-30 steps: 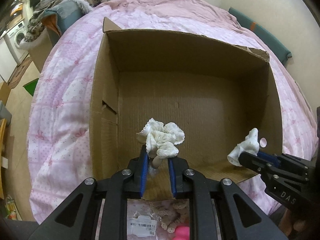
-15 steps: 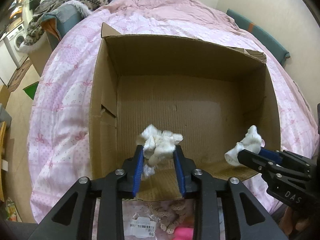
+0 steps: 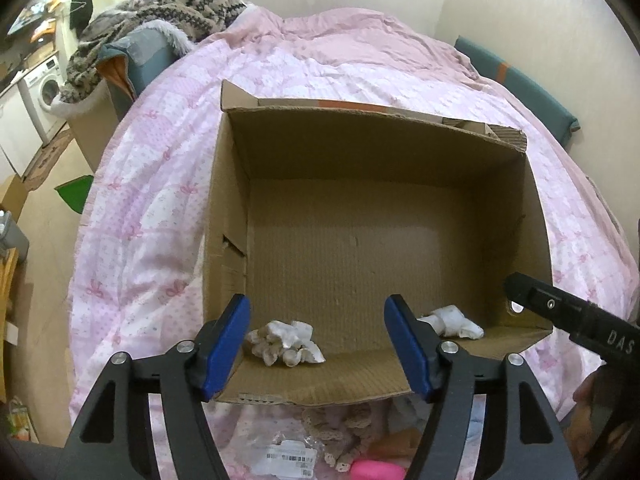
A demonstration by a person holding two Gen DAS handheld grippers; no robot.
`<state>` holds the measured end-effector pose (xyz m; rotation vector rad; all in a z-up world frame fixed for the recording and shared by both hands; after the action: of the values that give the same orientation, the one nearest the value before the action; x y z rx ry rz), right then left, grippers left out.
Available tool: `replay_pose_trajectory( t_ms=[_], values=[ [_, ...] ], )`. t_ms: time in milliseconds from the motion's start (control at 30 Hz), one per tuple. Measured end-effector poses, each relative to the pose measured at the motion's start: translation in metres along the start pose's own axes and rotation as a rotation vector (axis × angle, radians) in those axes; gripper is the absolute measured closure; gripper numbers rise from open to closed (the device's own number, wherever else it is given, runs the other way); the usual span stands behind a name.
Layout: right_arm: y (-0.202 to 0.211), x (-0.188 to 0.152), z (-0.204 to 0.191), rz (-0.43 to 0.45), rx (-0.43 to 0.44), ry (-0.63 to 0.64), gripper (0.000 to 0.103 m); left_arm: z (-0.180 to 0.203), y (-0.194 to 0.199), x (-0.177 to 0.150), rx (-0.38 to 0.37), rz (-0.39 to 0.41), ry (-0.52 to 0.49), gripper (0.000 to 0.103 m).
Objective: Organize soft objects
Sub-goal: 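Move the left gripper back to the clear plastic bag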
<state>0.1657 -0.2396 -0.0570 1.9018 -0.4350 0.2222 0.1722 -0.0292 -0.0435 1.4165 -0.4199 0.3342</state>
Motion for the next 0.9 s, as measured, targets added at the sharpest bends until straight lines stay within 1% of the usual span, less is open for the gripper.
replay_pose_trajectory(
  t_ms=[100,167,267,400,467,733,900],
  values=[
    [0.002,0.001,0.003,-0.002,0.011,-0.013,0.019,-0.003,0.005,-0.002,-0.005,0.008,0.011,0.036],
    [0.003,0.000,0.002,0.003,0.018,-0.013,0.019,-0.006,0.010,-0.003,0.006,0.017,0.011,0.036],
    [0.007,-0.005,-0.003,0.020,0.027,0.012,0.019,-0.011,0.018,-0.006,0.021,0.029,0.020,0.036],
    [0.015,-0.017,-0.011,0.030,0.043,0.056,0.019,-0.022,0.031,-0.012,0.018,0.038,0.053,0.036],
    [0.021,-0.022,-0.014,0.041,0.030,0.082,0.019,-0.026,0.036,-0.016,0.017,0.041,0.069,0.036],
    [0.040,-0.046,-0.011,0.064,0.004,0.074,0.019,-0.033,0.049,-0.032,0.014,0.030,0.083,0.036],
    [0.049,-0.060,-0.006,0.046,0.009,0.063,0.019,-0.032,0.051,-0.045,0.000,-0.017,0.063,0.036]
  ],
)
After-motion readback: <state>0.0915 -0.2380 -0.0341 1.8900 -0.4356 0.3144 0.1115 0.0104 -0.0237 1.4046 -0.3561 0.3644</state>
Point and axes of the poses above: each gripper's, at about its wrist camera, not at the fingertips, and y roughly against the way its jaws point, z to its right, x to its top, the point moved 1 cm from there along -y, roughly the way its jaws point, and after that the axes turned 6 degrees about -z, right-handed, at the moved point
